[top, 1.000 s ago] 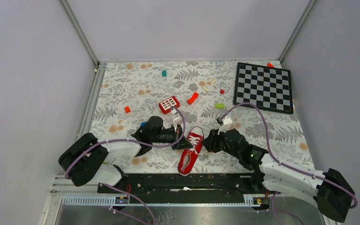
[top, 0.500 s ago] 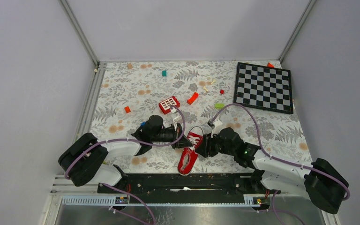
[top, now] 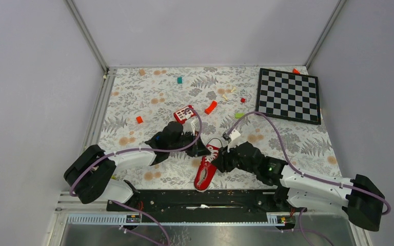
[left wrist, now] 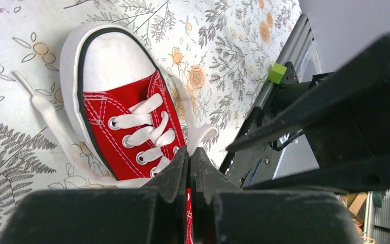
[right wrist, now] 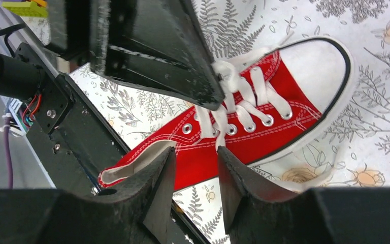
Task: Tie the shoes
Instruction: Cross the shoelace with the shoelace.
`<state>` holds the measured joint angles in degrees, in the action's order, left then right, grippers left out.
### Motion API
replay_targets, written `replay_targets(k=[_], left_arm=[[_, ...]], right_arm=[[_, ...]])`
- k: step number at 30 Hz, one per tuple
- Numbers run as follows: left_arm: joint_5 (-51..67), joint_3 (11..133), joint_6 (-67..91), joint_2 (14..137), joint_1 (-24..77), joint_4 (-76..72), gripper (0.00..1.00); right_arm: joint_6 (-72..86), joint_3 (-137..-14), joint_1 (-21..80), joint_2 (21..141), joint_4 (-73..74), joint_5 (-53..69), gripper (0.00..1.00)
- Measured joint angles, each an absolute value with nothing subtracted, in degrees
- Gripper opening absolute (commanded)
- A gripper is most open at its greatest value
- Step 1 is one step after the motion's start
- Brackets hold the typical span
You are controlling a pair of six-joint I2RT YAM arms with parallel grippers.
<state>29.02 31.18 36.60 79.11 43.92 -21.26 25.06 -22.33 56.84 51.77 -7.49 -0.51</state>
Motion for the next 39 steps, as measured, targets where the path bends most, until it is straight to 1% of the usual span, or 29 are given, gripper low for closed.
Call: replay_targets(k=[5, 12, 14, 15, 16, 20, 28, 39], left_arm=[[27.55, 32.75, 38.79, 79.11, 43.92, -17.39, 0.0], [26.94, 33.36, 39.55, 79.11, 43.92, -15.73, 0.0], [26.96, 33.43, 39.55, 79.11, 43.92, -15.68, 0.0], [26.96, 33.43, 39.55, 79.11, 43.92, -15.64, 0.0], [26.96, 33.43, 39.55, 79.11, 43.92, -15.55, 0.0], [26.96, 33.43, 39.55, 79.11, 43.92, -15.35, 0.0], [26.92, 33.8, 39.55, 79.13, 43.9, -14.74, 0.0], [26.04, 34.13, 42.13, 79.29, 44.36, -14.74, 0.0]], right_arm=[[23.07, -26.28, 61.17, 56.49, -6.7, -6.0, 0.44], [21.52, -30.15, 61.91, 64.1, -6.79, -9.19, 0.43], [21.19, -30.59, 61.93, 65.45, -6.81, -9.91, 0.41], [21.06, -30.72, 61.93, 65.87, -6.81, -10.04, 0.36], [20.93, -30.89, 61.93, 66.32, -6.81, -10.11, 0.3], [20.67, -31.0, 61.95, 66.87, -7.18, -10.94, 0.01], [20.86, -30.83, 61.98, 66.11, -7.55, -11.46, 0.0], [20.86, -29.43, 62.0, 61.58, -6.48, -12.19, 0.0]])
